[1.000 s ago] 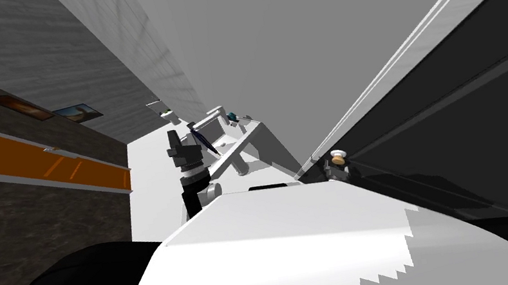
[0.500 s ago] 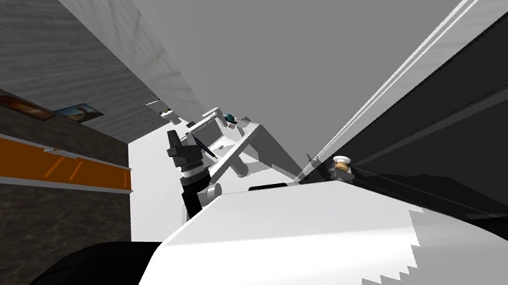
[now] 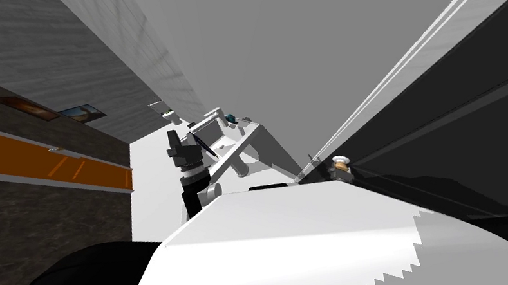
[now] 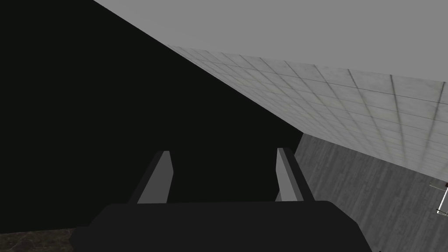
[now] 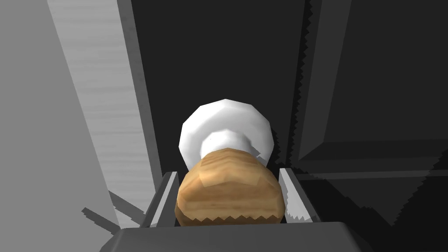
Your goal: Pull the door open
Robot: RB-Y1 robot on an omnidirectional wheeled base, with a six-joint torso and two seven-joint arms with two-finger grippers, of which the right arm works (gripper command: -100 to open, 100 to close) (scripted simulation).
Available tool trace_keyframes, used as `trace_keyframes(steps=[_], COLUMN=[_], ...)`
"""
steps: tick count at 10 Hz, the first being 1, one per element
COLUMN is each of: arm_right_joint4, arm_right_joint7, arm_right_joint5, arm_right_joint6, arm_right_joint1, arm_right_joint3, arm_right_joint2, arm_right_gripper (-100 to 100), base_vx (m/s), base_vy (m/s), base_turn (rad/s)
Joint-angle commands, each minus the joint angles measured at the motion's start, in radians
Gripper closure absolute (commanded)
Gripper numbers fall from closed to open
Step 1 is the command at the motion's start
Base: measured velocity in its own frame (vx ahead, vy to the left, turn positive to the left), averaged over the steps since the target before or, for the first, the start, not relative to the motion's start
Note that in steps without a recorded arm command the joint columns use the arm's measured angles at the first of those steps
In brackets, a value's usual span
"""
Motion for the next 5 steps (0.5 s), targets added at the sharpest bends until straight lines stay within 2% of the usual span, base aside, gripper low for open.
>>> trace_keyframes(steps=[1, 5], arm_right_joint4=[0.000, -0.002], arm_right_joint7=[-0.013, -0.045], arm_right_joint5=[0.010, 0.034], arm_right_joint6=[0.000, -0.001], arm_right_joint1=[0.001, 0.003], arm_right_joint3=[0.012, 0.039], arm_right_joint2=[-0.008, -0.026], arm_right_gripper=[100, 100], base_vx=[-0.086, -0.154], base_vy=[0.036, 0.065], base_turn=[0.033, 0.030])
